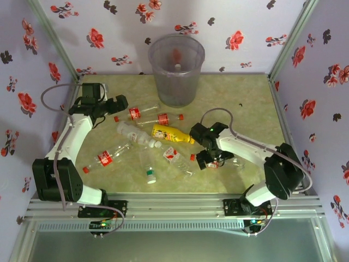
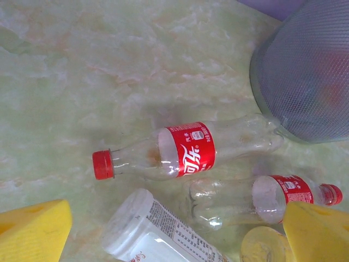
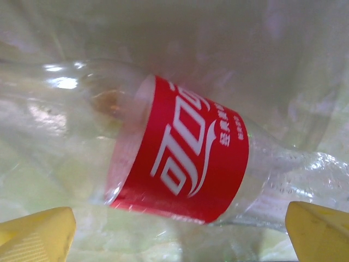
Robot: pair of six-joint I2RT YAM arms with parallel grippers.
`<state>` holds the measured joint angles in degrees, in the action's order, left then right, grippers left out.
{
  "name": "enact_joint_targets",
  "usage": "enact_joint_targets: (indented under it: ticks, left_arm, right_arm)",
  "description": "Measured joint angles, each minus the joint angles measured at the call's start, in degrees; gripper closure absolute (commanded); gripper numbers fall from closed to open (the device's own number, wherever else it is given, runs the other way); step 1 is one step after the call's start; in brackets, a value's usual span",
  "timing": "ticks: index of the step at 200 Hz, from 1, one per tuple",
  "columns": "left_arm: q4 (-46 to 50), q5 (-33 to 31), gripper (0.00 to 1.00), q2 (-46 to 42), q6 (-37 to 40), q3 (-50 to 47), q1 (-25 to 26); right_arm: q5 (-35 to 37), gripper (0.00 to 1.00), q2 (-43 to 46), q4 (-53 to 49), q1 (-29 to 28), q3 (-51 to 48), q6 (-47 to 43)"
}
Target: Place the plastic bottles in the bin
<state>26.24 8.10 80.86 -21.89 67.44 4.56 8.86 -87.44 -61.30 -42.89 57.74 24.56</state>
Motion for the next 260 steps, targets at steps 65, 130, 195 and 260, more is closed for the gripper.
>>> enact_joint_targets:
  ticks: [65, 130, 195, 260]
  left_arm:
    - [0.0, -0.2, 0.00, -0.6, 0.2, 0.0, 0.0]
    - [0.0, -0.5, 0.00, -0.6, 0.3, 0.0, 0.0]
    - [0.0, -0.5, 0.00, -0.6, 1.1, 0.0, 0.0]
    - [0.0, -0.5, 0.00, -0.6, 1.3, 0.0, 0.0]
  right_arm:
    - [2.4, 0.01, -1.6, 3.1, 5.4, -1.2, 0.0]
    - [3.3, 0.01, -7.0, 7.1, 12.3, -0.6, -1.9]
    - [2.7, 0.22, -11.3, 9.4, 16.1, 1.9, -3.3]
    - [3.1, 0.42, -9.6, 9.2, 16.4, 2.2, -2.3]
